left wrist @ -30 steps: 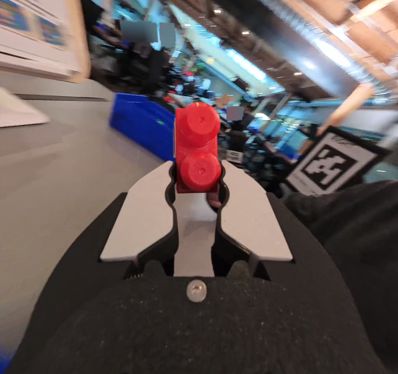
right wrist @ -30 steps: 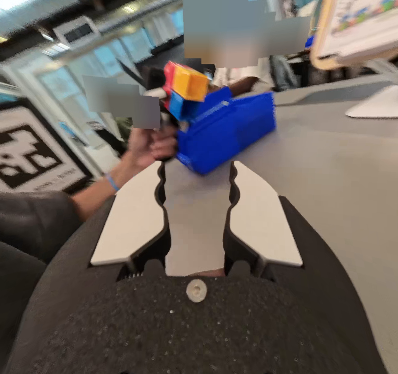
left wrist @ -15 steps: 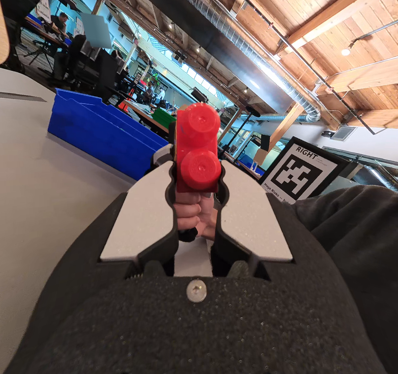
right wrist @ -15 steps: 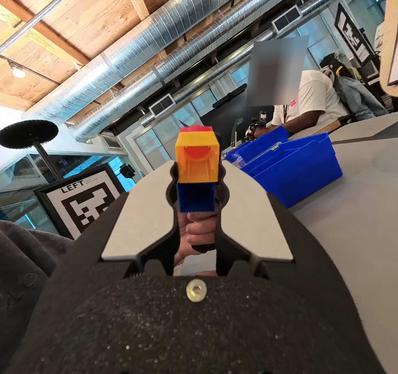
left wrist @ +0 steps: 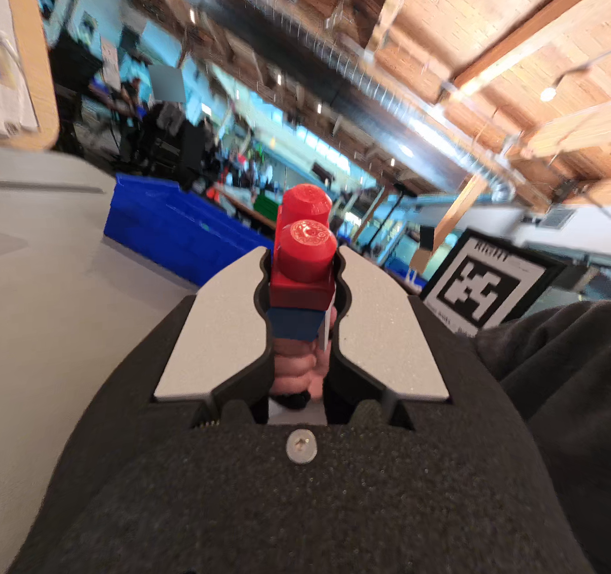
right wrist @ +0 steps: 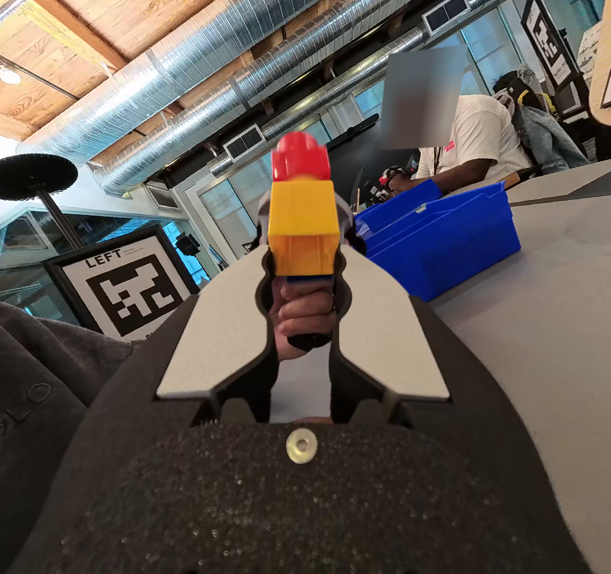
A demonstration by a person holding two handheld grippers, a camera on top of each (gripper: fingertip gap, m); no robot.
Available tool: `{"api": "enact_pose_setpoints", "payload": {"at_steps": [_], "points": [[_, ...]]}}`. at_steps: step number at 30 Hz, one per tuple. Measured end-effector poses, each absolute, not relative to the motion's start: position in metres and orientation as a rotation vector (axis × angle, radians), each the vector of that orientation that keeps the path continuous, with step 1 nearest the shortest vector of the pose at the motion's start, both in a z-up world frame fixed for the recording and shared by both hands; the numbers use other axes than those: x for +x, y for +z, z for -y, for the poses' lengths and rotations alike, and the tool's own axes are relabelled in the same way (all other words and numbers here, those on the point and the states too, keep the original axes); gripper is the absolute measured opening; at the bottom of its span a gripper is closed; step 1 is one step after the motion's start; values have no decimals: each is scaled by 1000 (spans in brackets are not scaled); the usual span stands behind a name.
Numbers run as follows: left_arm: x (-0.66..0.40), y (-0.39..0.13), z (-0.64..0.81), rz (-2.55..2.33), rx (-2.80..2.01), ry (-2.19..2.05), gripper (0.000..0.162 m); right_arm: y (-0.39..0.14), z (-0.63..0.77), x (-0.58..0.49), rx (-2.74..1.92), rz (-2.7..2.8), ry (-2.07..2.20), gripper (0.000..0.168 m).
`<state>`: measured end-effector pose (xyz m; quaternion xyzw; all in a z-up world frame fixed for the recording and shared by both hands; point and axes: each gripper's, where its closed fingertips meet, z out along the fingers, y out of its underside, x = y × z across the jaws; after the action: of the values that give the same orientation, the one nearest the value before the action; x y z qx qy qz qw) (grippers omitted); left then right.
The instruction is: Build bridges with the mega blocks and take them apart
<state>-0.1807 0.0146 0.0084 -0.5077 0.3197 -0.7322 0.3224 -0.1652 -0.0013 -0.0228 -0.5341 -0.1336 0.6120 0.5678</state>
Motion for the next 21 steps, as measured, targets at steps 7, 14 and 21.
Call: {"api": "enact_pose_setpoints", "payload": {"at_steps": [7, 14, 21], "points": [[-228, 50, -47, -739, -1251, -1804, 35, -30, -2, -141, -1314, 264, 1393, 34], [-205, 14, -46, -969, -1584, -1355, 35, 10, -2, -16, -1777, 381, 701, 35], [-198, -24, -50, -1082, -1731, -981, 35, -91, 36, 161, -2518, 519, 140, 35]]}}
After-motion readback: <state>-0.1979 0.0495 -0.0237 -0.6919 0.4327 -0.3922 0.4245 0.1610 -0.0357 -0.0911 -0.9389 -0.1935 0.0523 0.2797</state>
